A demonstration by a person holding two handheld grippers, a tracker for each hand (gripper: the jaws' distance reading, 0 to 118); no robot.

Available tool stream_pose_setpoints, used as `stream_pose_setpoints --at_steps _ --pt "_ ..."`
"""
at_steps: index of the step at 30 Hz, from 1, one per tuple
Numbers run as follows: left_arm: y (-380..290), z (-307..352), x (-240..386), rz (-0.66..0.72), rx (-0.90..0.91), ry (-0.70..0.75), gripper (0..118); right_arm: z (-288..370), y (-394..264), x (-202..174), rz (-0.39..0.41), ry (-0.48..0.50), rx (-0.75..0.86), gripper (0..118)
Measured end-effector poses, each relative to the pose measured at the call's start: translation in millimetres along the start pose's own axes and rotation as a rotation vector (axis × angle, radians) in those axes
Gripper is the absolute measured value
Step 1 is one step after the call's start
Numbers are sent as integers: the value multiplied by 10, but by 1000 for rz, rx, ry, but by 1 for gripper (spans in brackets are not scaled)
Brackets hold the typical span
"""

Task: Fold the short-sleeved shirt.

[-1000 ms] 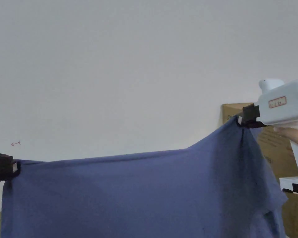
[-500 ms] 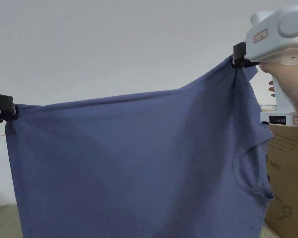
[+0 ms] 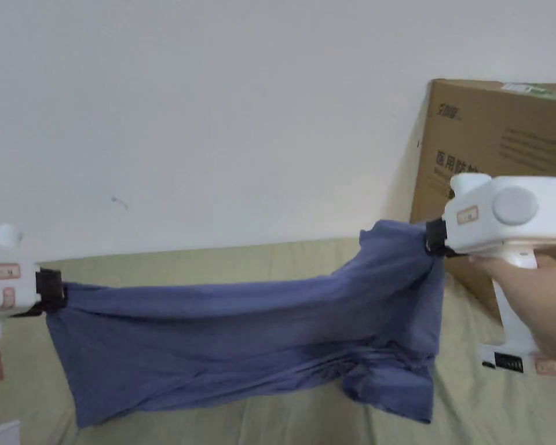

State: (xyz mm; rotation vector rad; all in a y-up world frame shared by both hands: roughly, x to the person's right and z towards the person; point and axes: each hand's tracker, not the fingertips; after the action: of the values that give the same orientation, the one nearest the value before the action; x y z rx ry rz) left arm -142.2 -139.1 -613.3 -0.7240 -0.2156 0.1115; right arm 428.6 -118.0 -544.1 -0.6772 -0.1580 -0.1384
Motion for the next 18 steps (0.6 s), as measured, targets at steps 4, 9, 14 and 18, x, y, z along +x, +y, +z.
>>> stream_pose_setpoints --at_steps 4,9,14,18 --pt "-944 -43 -207 -15 -170 16 2 -141 -1210 214 -9 15 -219 1" --pt "-1837 204 -514 -14 -334 -7 2 204 -2308 485 38 54 -393 1" --pt "-2563 767 -506 -74 -410 -35 2 795 -3018 643 69 84 -504 1" --pt "-2917 1065 -631 -64 -427 -53 2 1268 -3340 631 47 97 -522 1"
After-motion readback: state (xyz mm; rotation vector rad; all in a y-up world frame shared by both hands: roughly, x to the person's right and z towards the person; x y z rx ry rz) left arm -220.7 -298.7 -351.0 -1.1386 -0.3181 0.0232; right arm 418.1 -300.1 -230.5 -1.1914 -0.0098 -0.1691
